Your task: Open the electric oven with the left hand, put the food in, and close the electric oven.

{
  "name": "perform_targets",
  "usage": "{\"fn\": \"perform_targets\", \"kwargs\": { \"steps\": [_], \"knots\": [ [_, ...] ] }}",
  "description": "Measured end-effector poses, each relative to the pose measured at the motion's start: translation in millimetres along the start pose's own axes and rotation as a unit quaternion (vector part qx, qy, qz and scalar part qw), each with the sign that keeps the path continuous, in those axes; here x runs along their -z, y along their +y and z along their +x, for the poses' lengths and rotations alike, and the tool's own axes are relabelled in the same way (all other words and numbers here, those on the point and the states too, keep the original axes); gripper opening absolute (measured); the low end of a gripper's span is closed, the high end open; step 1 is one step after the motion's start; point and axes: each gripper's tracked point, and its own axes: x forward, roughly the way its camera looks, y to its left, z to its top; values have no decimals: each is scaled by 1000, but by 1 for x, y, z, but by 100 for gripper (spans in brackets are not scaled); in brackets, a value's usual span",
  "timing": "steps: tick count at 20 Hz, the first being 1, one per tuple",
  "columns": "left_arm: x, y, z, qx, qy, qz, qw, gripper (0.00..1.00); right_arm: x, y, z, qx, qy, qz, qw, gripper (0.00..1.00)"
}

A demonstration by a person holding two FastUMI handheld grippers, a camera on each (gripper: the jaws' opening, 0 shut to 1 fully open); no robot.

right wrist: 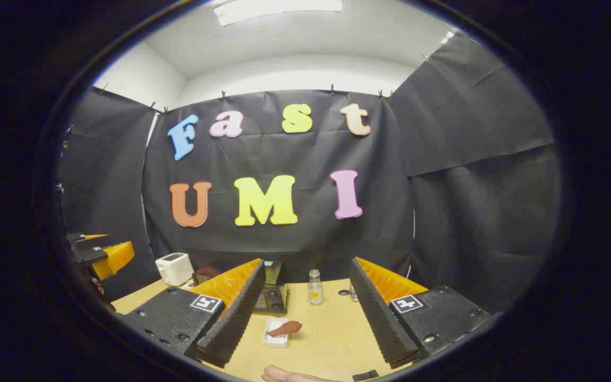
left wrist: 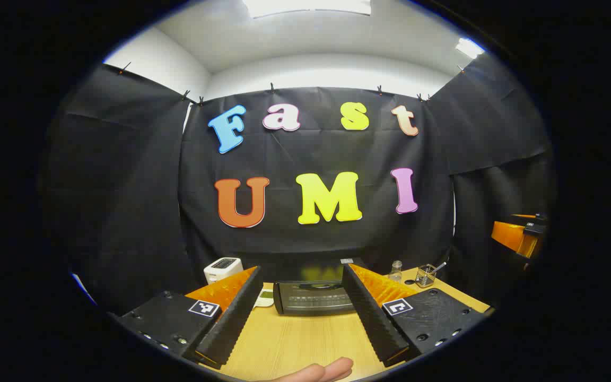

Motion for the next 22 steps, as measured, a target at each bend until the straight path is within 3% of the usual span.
{"fn": "perform_targets", "kwargs": {
  "steps": [7,16,22],
  "knots": [
    [-1,3,-6,-5,-1,5,1000,95,-4,5,-11,-18,-8,-11,1000,100],
    [11,5,4,-14,-2,-3,1000,96,-6,5,-7,-12,-40,-29,999,100],
    [33,-4,52,0,19,-48,999,96,2,6,15,-35,-42,-14,998,100]
  ]
}}
